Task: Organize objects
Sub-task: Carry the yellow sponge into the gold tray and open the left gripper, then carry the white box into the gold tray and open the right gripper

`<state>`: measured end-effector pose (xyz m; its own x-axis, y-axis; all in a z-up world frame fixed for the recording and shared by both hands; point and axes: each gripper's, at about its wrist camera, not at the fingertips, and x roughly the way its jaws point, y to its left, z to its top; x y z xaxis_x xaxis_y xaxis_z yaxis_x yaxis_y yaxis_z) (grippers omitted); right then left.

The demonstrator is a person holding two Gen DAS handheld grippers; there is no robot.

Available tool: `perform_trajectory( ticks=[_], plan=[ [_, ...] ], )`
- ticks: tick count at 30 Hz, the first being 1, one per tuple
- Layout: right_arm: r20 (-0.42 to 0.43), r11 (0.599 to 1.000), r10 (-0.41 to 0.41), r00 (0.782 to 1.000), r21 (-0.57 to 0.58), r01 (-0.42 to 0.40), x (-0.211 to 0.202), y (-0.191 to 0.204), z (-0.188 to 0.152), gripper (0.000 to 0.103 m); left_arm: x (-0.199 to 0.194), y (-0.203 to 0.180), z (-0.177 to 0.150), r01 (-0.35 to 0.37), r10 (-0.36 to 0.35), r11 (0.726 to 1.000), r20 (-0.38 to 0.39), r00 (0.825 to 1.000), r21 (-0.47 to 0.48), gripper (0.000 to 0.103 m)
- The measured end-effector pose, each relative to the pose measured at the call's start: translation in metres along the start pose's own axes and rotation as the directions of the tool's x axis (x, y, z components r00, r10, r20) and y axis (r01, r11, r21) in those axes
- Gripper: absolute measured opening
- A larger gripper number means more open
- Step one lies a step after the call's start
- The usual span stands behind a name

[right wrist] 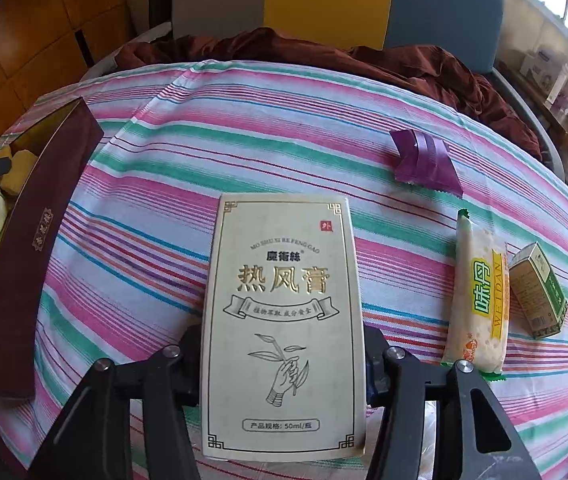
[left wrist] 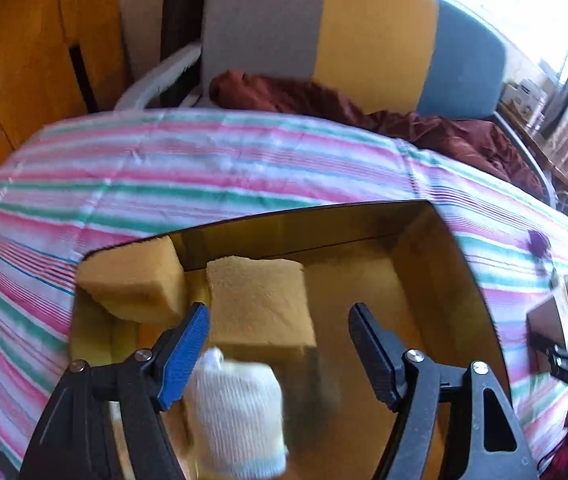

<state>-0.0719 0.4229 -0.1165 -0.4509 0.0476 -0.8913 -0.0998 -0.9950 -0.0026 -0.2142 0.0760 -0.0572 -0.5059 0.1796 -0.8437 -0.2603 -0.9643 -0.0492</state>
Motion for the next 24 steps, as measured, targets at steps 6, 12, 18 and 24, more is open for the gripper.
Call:
perform_trajectory(
  ticks=[6, 12, 18, 24],
  plan=[
    [0.006, 1.0, -0.012, 1.0, 0.006, 0.012, 0.0, -0.001, -0.001, 0.061, -0.058, -0.025, -0.03, -0.058, 0.049, 0.997, 0.153, 0.987, 0.057, 0.073],
    [0.013, 1.0, -0.016, 1.0, 0.01, 0.016, -0.001, -0.002, -0.001, 0.062, -0.105, -0.044, -0.064, -0.095, 0.062, 0.989, 0.271, 0.961, 0.113, 0.073],
    [0.017, 0.999, -0.023, 1.0, 0.044, 0.022, 0.0, -0.008, -0.002, 0.071, -0.127, -0.045, -0.085, -0.096, 0.064, 0.991, 0.299, 0.952, 0.094, 0.073],
    [0.032, 0.999, -0.025, 0.999, 0.042, 0.023, -0.003, -0.005, -0.002, 0.056, -0.131, -0.038, -0.101, -0.114, 0.084, 0.989, 0.29, 0.953, 0.088, 0.073]
  ],
)
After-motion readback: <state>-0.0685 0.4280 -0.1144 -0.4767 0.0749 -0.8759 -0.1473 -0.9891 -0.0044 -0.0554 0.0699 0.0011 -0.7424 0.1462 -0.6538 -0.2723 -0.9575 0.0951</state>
